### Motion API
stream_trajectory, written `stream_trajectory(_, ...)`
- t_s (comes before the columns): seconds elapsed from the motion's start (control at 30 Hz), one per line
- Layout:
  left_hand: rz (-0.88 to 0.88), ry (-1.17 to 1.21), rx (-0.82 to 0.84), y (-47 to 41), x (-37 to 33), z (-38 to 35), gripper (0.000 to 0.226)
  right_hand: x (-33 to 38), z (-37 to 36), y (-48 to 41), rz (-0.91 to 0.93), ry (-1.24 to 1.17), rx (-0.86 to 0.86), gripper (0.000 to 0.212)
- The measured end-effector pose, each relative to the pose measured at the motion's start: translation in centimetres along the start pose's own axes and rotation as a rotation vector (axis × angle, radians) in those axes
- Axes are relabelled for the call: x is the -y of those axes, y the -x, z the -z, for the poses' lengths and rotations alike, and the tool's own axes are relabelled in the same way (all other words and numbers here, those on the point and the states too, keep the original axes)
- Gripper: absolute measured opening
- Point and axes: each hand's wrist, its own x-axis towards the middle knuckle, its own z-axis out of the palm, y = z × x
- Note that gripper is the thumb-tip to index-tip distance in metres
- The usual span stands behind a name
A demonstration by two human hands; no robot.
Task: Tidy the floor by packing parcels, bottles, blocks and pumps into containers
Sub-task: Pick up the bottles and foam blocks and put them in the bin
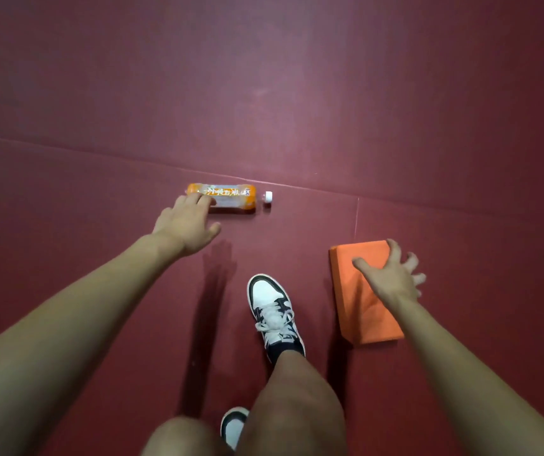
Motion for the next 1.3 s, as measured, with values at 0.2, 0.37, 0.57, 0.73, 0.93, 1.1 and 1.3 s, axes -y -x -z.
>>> stream_trajectory(0.2, -0.128, -0.137, 0.017, -11.9, 0.7, -7.3, 0.073, 0.3, -8.0, -8.9, 0.036, 0.184, 0.048, 0.108)
stream_trajectory(0.37, -0.142, -0.237, 0.049, -16.9, 1.1, -10.3, 0.095, -1.5, -10.6, -11.8, 0.14, 0.362, 0.099, 0.114)
stream_trajectory(0.57, -0.072, -0.256, -0.023, -19.6, 1.2, -11.3, 0.076, -2.6, -11.6, -12.3, 0.235, 0.197, -0.004, 0.087)
stream_trajectory(0.73, -0.105, -0.174, -0.031, -18.0, -1.2, -11.4, 0.071, -5.8, -6.4, -11.5, 0.387, -0.165, -0.068, 0.076)
stream_trajectory(0.93, -0.163, 0.032, 0.069, -15.4, -7.7, -11.3, 0.067, -12.8, -0.8, -12.1, 0.077, -0.56, -0.244, 0.056)
stream_trajectory(1.1, -0.251, 0.141, 0.044, -14.9, -14.0, -12.0, 0.066, -15.2, -1.4, -12.3, -0.133, -0.312, -0.541, 0.049)
stream_trajectory(1.3, -0.339, 0.21, 0.095, -14.3, -17.9, -12.1, 0.071, -15.5, -1.7, -11.9, -0.117, -0.07, -0.328, 0.098)
